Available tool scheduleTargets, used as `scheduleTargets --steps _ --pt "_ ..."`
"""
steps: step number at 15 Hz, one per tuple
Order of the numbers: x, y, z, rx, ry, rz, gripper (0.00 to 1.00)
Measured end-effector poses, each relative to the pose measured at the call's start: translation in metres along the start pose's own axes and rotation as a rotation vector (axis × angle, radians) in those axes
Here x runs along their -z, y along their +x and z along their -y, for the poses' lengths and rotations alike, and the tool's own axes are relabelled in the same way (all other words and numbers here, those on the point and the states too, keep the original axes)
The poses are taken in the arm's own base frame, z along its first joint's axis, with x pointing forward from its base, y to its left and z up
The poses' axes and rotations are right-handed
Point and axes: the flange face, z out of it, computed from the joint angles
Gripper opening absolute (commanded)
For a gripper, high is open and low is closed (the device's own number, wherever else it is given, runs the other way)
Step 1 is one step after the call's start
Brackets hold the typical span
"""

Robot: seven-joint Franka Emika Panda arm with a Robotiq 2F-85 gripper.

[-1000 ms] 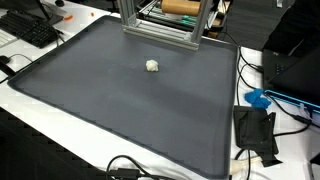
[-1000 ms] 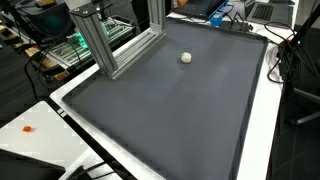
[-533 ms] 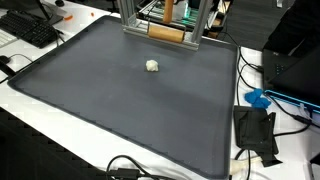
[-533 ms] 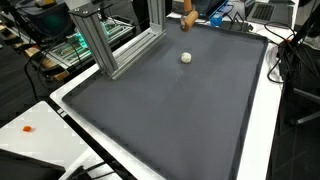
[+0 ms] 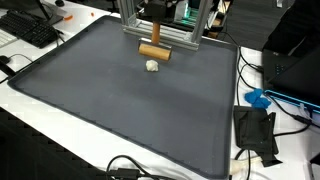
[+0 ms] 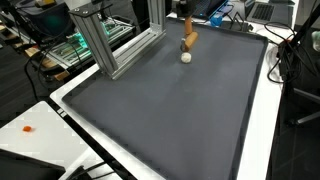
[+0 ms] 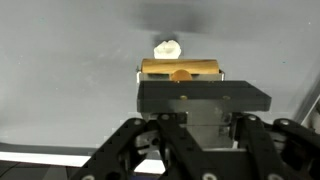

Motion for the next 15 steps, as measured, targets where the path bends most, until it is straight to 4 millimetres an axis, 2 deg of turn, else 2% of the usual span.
scheduleTargets --steps 2,3,7,15 --pt "-0.002 0.001 0.000 0.000 0.001 0.001 0.48" --pt "-0.002 0.002 0.000 0.000 0.001 0.000 0.23" --pt "-0.005 0.001 0.000 -0.006 0.001 0.006 0.23" --pt "-0.028 0.002 -0.013 -0.066 -0.002 0.027 0.23"
